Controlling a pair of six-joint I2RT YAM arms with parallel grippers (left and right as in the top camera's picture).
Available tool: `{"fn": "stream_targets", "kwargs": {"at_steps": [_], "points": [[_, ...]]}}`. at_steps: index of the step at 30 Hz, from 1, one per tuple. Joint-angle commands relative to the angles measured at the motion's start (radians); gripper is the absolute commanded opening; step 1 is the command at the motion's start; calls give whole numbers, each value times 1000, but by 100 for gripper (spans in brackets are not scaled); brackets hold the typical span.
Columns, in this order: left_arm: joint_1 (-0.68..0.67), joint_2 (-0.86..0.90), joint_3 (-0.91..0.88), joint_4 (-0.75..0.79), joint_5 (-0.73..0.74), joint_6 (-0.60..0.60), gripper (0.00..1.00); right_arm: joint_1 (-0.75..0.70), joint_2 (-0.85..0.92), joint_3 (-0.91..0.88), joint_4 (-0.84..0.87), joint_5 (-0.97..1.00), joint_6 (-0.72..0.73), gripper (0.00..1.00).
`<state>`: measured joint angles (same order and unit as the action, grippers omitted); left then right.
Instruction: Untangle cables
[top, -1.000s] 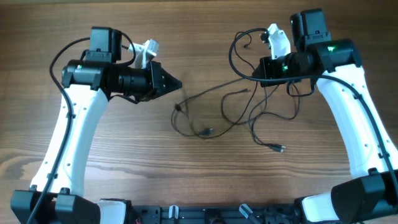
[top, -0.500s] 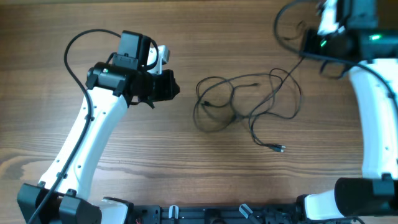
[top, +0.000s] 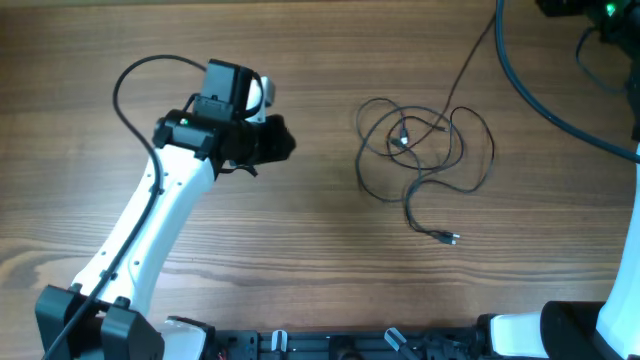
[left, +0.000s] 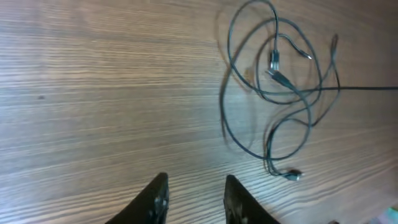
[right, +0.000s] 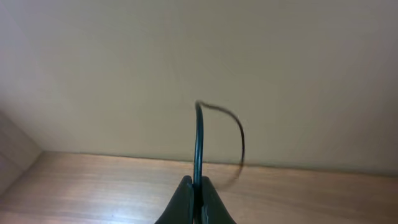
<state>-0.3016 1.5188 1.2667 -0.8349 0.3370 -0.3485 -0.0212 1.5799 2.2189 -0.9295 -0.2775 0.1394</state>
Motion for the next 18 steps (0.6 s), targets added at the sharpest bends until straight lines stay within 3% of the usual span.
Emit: {"fn": "stream_targets", "kwargs": {"at_steps": [1, 2, 10, 15, 18], "points": [[-86, 46, -5, 47, -5, -4, 35, 1, -9, 17, -34, 145, 52, 4], [-120, 69, -5, 73, -5, -3, 43, 1, -9, 17, -52, 172, 52, 4], [-372, 307, -5, 366, -21, 219, 66, 1, -1, 17, -170, 313, 100, 4], [-492, 396, -5, 428, -179, 278, 67, 0, 8, 17, -187, 394, 160, 4], [-516, 447, -5, 443, -179, 278, 64, 0, 19, 17, -187, 394, 160, 4]]}}
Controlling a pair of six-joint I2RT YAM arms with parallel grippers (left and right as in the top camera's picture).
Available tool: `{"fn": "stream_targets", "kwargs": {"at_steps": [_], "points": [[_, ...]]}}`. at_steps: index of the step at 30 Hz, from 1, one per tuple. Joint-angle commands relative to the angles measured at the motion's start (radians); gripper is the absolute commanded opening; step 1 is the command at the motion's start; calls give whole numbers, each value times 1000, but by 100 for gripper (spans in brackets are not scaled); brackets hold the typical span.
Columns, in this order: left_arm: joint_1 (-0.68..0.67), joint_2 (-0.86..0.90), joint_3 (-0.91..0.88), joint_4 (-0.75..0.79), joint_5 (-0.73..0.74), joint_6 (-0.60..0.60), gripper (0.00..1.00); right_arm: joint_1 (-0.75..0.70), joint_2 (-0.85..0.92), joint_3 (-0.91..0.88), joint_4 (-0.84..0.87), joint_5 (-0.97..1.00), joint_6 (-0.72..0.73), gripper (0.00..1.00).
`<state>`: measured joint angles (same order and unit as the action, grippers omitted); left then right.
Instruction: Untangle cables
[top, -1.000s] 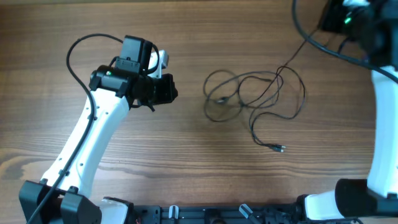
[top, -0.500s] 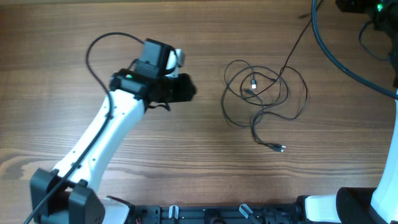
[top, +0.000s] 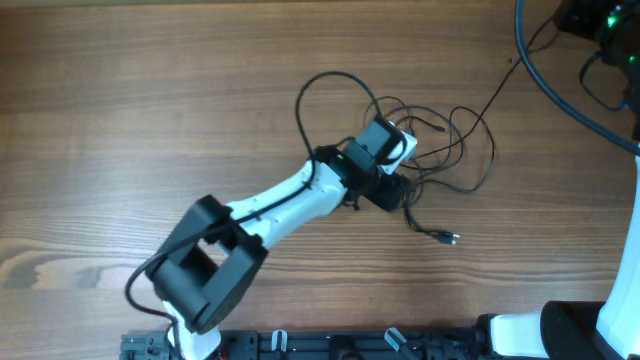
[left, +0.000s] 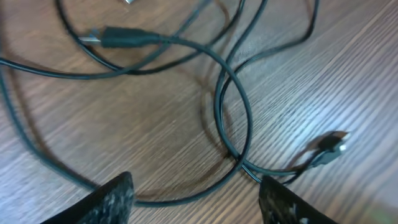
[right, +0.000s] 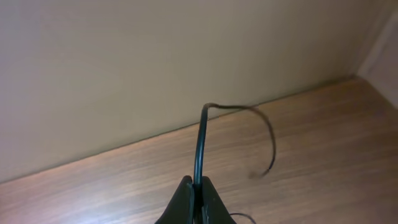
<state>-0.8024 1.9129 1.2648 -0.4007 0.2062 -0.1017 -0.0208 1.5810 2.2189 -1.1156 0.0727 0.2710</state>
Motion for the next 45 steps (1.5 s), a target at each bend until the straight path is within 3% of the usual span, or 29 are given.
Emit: {"fn": "stream_targets", "kwargs": {"at_steps": [1, 8, 11, 16, 18, 21, 25, 30, 32, 35, 37, 40, 45], "points": [[-16, 74, -3, 9, -53, 31, 63, -3, 26, 17, -1, 56, 29, 4], [-9, 103, -3, -132, -206, 43, 66, -93, 83, 17, -23, 118, 72, 4], [26, 103, -3, -299, -324, 46, 58, -142, 85, 17, -32, 121, 74, 4], [151, 103, -3, -407, -346, 42, 54, -333, 85, 17, -86, 335, 310, 4], [196, 103, -3, -413, -346, 41, 52, -438, 90, 17, -128, 310, 420, 4], [233, 103, -3, -416, -346, 34, 52, -555, 126, 13, -140, 131, 398, 4], [239, 103, -3, -402, -285, -19, 52, -558, 228, 13, -124, -225, 83, 4], [238, 103, -3, -401, -270, -19, 52, -555, 347, 13, -241, -262, 21, 4], [238, 103, -3, -400, -270, -19, 52, -555, 367, 11, -285, -241, -9, 13], [238, 103, -3, -400, -270, -19, 53, -555, 368, 11, -308, -224, -8, 50], [238, 103, -3, -397, -270, -19, 53, -554, 368, 11, -332, -250, -8, 64], [238, 103, -3, -390, -265, -19, 53, -548, 368, 12, -401, -364, -72, 67], [238, 103, -3, -378, -251, -19, 53, -386, 366, -30, -493, -499, -355, 67]]}}
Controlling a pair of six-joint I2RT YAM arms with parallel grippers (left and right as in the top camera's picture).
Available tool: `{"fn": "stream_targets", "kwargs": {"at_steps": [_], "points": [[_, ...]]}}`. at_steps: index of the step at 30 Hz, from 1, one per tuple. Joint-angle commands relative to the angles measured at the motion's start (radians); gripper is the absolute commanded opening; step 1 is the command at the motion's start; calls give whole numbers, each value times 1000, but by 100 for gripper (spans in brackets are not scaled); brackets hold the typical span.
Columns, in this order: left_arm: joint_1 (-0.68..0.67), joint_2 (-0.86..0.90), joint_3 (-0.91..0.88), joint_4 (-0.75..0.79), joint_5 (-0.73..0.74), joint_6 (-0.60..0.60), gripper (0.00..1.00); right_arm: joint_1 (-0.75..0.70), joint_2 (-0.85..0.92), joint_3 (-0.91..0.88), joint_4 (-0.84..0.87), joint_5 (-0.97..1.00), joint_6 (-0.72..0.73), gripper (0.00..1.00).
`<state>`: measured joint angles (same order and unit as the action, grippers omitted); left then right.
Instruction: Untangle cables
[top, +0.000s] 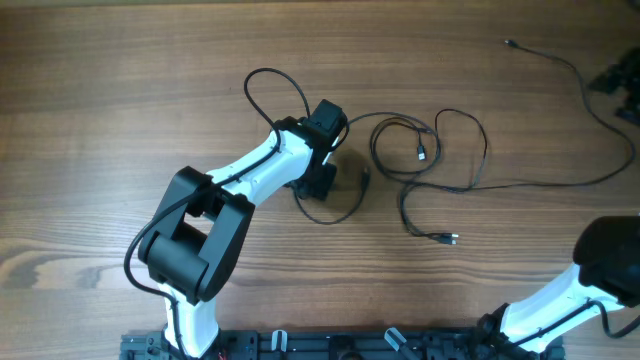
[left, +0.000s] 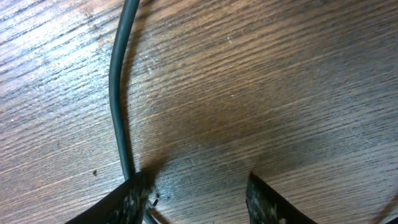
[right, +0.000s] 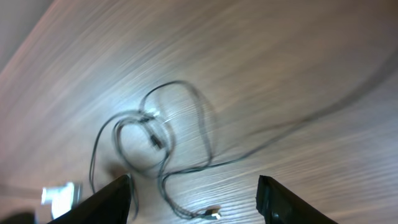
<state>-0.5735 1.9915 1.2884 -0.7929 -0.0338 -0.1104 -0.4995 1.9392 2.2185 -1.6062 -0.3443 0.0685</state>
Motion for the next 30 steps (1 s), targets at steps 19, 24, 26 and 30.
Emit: {"fn": "stream_targets", "kwargs": {"at_steps": [19, 24, 26, 30], "points": [[9, 25, -26, 14, -11, -10, 53, 271, -312, -1039, 642, 369, 585, 52], [9, 25, -26, 14, -8, -10, 53, 271, -311, -1197, 854, 472, 711, 52], [9, 25, -26, 14, -8, -10, 53, 271, -309, -1254, 904, 479, 776, 51], [9, 25, -26, 7, -8, -10, 53, 271, -309, -1325, 990, 479, 850, 51]]}}
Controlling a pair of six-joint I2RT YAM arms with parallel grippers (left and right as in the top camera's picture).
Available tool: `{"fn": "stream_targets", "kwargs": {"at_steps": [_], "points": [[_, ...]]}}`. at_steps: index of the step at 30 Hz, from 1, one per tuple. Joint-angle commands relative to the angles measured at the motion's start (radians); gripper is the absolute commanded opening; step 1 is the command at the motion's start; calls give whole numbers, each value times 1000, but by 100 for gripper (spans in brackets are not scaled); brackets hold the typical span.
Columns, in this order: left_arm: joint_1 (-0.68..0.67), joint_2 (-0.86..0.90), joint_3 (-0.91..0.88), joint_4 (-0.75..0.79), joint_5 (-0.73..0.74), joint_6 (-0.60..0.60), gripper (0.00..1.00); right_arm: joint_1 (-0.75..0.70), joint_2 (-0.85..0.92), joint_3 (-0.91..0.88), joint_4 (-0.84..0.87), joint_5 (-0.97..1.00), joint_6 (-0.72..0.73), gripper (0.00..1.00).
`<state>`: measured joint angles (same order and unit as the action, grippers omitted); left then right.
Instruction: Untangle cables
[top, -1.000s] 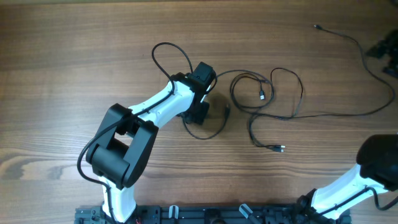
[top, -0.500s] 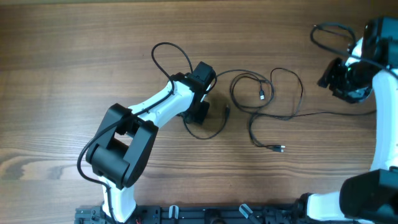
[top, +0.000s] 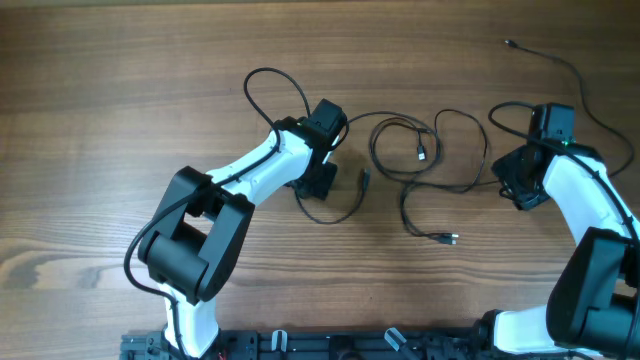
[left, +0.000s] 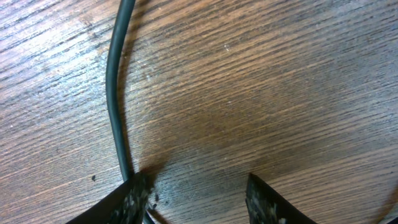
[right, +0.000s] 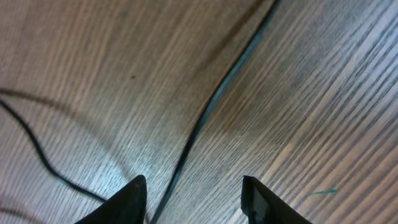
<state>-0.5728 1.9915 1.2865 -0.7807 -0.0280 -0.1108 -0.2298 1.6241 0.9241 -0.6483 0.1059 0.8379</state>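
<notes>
Thin black cables lie in loose loops (top: 432, 150) mid-table, one end with a plug (top: 452, 238) toward the front. My left gripper (top: 320, 183) is low at the loops' left side, open (left: 196, 193); a cable (left: 114, 93) runs down beside its left finger (left: 135, 198). A low loop (top: 335, 214) curves out below it. My right gripper (top: 518, 192) is down at the loops' right, open (right: 196, 200), with a cable strand (right: 214, 102) running between its fingers, nearer the left fingertip (right: 127, 202).
Another thin cable (top: 560, 62) trails across the far right corner, its end at the back. The left arm's own wire (top: 270, 82) arches beside its wrist. Bare wood table (top: 120, 130) stretches to the left and along the front.
My right gripper was high near the table's right edge; now it is down on the table just right of the loops, open over a strand. The left gripper and cables have not moved.
First my left gripper hung open left of a tight tangle while the right held a cable end high at the far right. Then the left was down in the tangle. Later the cables lay spread out, right gripper open; now both grippers flank the loops.
</notes>
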Motion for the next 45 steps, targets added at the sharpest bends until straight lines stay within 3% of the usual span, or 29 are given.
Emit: {"fn": "stream_targets", "kwargs": {"at_steps": [1, 9, 16, 17, 18, 19, 20, 23, 25, 27, 29, 33, 38, 41, 45], "points": [[8, 25, -24, -7, -13, -10, 53, 2, 6, -44, 58, 28, 104, 51], [8, 25, -24, -22, -13, -10, 52, 2, 7, -56, 162, 25, 142, 51], [8, 25, -24, -22, -13, -10, 52, 2, 24, -100, 194, 28, 186, 43], [8, 25, -24, -22, -13, -10, 53, 2, 24, -112, 204, 29, 185, 40], [8, 25, -24, -23, -13, -10, 53, 2, 24, -115, 204, 28, 185, 29], [8, 25, -24, -23, -13, -10, 53, 2, 23, -114, 209, 21, 178, 11], [8, 25, -24, -23, -13, -10, 53, 2, 21, -111, 216, 0, 137, 4], [8, 25, -24, -22, -13, -10, 53, 2, 3, -55, 217, -119, -93, 4], [8, 25, -24, -21, -13, -10, 53, 0, -52, 41, 182, -325, -327, 4], [8, 25, -24, -21, -13, -10, 53, -7, -127, 211, 71, -444, -416, 4], [8, 25, -24, -21, -13, -10, 53, -24, -185, 374, 4, -458, -420, 4], [8, 25, -24, -21, -13, -10, 53, -116, -274, 575, 80, -399, -402, 4], [8, 25, -24, -21, -13, -10, 52, -282, -306, 587, 140, -436, -238, 4], [8, 25, -24, -21, -13, -10, 52, -319, -307, 587, 342, -697, -311, 4], [8, 25, -24, -21, -13, -10, 52, -352, -315, 587, 600, -850, -162, 5]]}}
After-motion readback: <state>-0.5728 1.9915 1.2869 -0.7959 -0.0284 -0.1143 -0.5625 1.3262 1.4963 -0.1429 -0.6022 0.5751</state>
